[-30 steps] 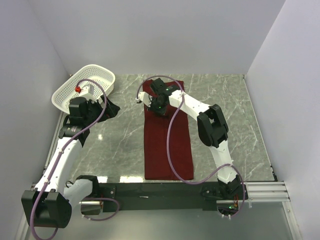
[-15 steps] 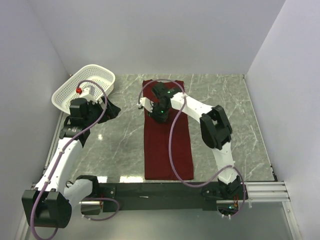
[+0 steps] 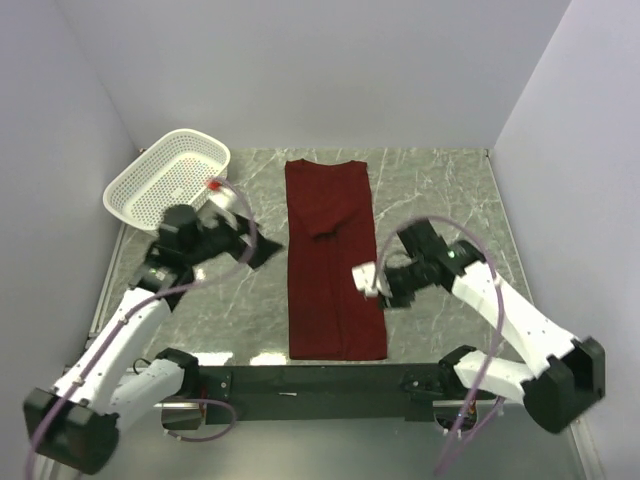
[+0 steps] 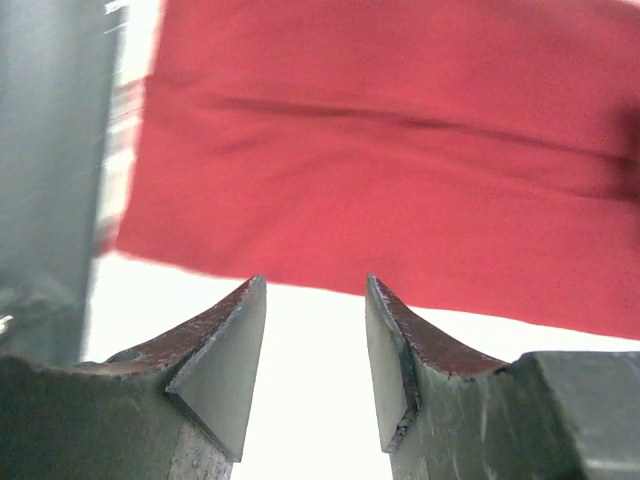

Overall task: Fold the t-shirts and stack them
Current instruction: Fold the tshirt

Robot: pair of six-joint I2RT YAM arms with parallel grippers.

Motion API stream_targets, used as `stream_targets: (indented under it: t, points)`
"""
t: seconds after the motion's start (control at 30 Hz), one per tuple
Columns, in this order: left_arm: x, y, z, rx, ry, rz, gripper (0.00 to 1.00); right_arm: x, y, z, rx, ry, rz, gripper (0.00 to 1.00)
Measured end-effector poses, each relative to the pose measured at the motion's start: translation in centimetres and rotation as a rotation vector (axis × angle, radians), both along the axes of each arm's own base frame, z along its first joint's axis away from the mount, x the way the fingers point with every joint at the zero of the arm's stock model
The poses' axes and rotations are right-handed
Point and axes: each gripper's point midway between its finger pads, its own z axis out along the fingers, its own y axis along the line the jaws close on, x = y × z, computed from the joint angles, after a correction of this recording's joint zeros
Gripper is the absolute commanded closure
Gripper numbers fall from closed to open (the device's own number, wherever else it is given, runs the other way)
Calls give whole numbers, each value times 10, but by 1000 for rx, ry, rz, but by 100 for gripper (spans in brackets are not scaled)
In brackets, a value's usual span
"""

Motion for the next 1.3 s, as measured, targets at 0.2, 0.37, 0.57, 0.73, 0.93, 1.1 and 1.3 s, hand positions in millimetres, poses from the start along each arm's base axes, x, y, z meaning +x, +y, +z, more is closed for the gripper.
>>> stream_targets:
  t: [0.2,0.37,0.57,0.73,0.93,1.1,1.3]
  points:
    - [-92,-89,-23,205,-148,-479,1,-62,-33,-35,-48,25,87,49]
    - [-168,-109,-43,365,-347,-758,1,-73,-41,-29,-35,-28,100,49]
    - [-230,-117,-66,518,-488,-972,1,-65,-53,-21,-10,-61,14,49]
    - [-256,-119,-135,798,-492,-1128,2,-56,-59,-17,23,-56,-61,50]
    - [-235,-95,-181,1004,-540,-1109,13,-57,-54,-14,60,-44,-58,50]
    - [-229,-89,-210,1076,-537,-1126,30,-56,-51,-13,77,-38,-60,50]
    - [-213,-81,-227,1092,-521,-1095,38,-55,-47,-12,98,-23,-58,50]
